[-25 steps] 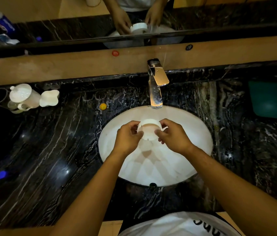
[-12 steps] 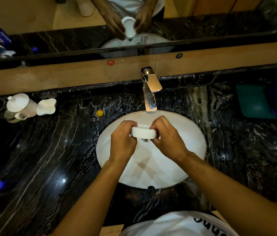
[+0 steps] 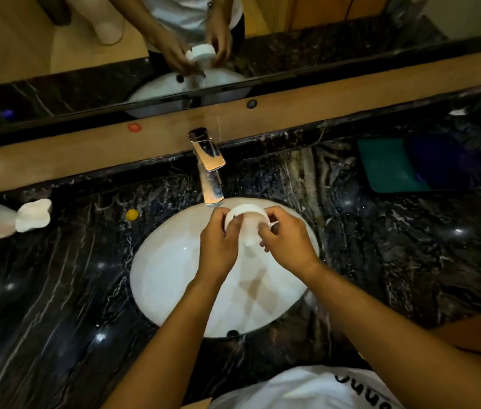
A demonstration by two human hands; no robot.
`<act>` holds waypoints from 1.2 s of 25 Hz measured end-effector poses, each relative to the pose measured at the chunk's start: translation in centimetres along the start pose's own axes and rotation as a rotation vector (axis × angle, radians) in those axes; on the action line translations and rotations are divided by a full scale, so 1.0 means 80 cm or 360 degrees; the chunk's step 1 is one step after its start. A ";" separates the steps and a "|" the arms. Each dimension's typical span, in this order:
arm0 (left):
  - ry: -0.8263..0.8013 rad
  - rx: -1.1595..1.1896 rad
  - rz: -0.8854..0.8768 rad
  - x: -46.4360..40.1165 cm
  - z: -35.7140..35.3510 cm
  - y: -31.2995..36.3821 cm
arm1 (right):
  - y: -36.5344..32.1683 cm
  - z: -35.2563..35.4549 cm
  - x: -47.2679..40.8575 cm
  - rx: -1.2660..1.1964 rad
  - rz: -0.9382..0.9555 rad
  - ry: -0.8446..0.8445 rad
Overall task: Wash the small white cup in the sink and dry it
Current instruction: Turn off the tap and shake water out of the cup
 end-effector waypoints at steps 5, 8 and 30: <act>0.0106 -0.0007 0.0184 -0.004 -0.095 0.011 | 0.055 0.053 -0.030 0.0054 -0.0071 -0.0116; 0.0104 0.0005 0.0297 -0.010 -0.182 0.015 | 0.122 0.147 -0.058 -0.0026 -0.0146 0.0068; 0.0134 0.0133 0.0574 -0.064 -0.448 0.062 | 0.329 0.448 -0.249 0.0582 -0.0266 0.0109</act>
Point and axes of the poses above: each hand's wrist, its own x-axis away from the middle knuckle, its own z-axis out of the back of the hand, y = z × x, the point moved 7 cm from there along -x, towards the middle knuckle, and after that the axes turned 8 degrees about x, right-handed, at the moved point
